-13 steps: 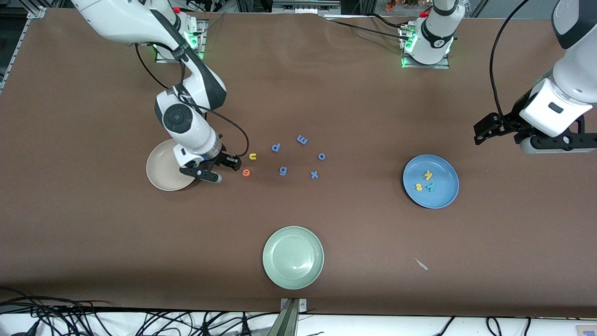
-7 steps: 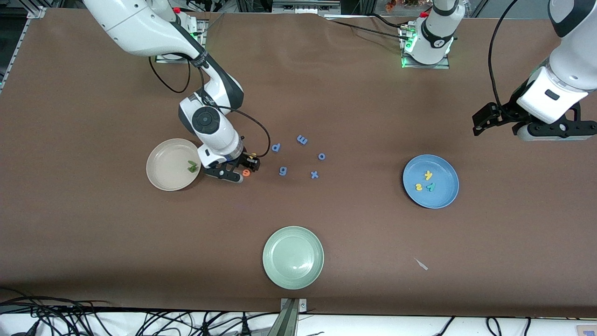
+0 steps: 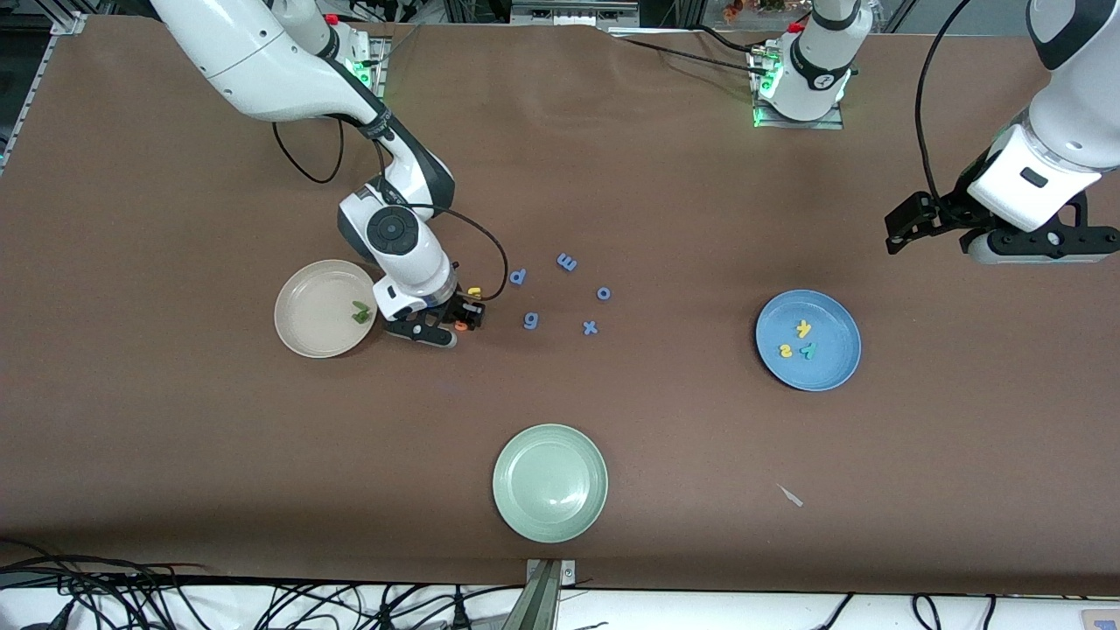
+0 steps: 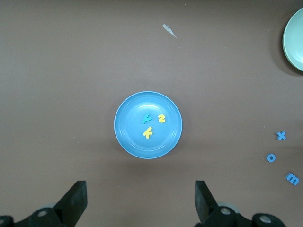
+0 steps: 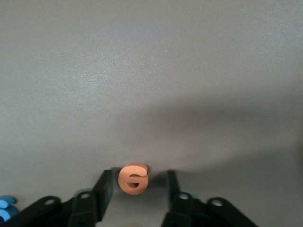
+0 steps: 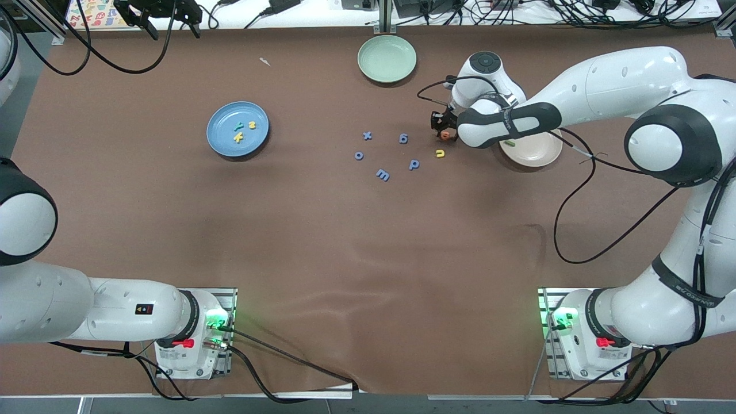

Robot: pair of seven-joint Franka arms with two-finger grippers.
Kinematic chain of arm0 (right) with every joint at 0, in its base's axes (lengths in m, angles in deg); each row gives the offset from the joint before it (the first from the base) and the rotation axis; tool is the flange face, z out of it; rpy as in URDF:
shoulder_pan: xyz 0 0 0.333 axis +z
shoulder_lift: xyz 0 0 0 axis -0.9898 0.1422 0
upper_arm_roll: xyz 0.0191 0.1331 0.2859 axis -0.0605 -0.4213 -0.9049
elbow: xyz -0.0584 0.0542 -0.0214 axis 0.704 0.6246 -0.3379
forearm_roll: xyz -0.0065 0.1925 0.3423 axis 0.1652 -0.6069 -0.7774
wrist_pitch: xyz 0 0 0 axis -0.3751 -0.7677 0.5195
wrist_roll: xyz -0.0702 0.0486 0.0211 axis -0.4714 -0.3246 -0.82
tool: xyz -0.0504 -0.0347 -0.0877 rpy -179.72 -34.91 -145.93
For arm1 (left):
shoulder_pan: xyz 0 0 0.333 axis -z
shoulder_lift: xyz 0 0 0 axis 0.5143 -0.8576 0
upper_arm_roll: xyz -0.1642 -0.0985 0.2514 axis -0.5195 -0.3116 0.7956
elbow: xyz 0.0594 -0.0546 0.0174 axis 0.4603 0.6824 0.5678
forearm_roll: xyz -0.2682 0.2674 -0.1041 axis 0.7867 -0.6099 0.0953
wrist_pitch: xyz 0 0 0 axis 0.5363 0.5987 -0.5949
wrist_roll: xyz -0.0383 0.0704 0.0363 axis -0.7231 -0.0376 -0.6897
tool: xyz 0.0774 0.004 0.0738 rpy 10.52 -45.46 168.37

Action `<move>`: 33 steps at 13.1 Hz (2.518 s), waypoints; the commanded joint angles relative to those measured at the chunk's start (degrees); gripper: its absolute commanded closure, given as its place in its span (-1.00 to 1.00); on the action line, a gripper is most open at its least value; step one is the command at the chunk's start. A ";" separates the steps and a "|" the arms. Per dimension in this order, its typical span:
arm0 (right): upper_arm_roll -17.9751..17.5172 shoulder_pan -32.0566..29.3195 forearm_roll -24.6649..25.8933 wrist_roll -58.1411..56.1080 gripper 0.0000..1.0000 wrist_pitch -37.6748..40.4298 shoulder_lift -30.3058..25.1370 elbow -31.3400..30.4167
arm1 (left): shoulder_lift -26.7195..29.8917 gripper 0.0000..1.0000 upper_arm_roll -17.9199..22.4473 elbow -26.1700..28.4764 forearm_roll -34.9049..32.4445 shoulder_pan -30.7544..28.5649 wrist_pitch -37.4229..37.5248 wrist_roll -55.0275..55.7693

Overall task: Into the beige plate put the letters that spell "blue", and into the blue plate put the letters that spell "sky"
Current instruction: 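Grasp the orange 6 with the right gripper and lift it, then carry the orange 6 into the beige plate and open the right gripper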

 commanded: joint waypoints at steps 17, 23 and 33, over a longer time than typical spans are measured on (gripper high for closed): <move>3.74 -9.10 -0.20 -27.98 0.75 13.43 -17.51 -10.29 | 1.15 -1.00 -0.90 0.08 0.63 -0.85 2.84 -1.30; 3.83 -9.89 -0.38 -27.89 0.24 8.61 -17.70 -14.69 | 1.15 -1.00 -0.90 0.08 0.63 -0.85 3.02 -1.30; -1.52 -9.63 -2.23 -13.86 -0.37 8.69 -15.07 -10.40 | 1.15 -1.00 -0.90 0.08 0.63 -0.85 3.20 -1.30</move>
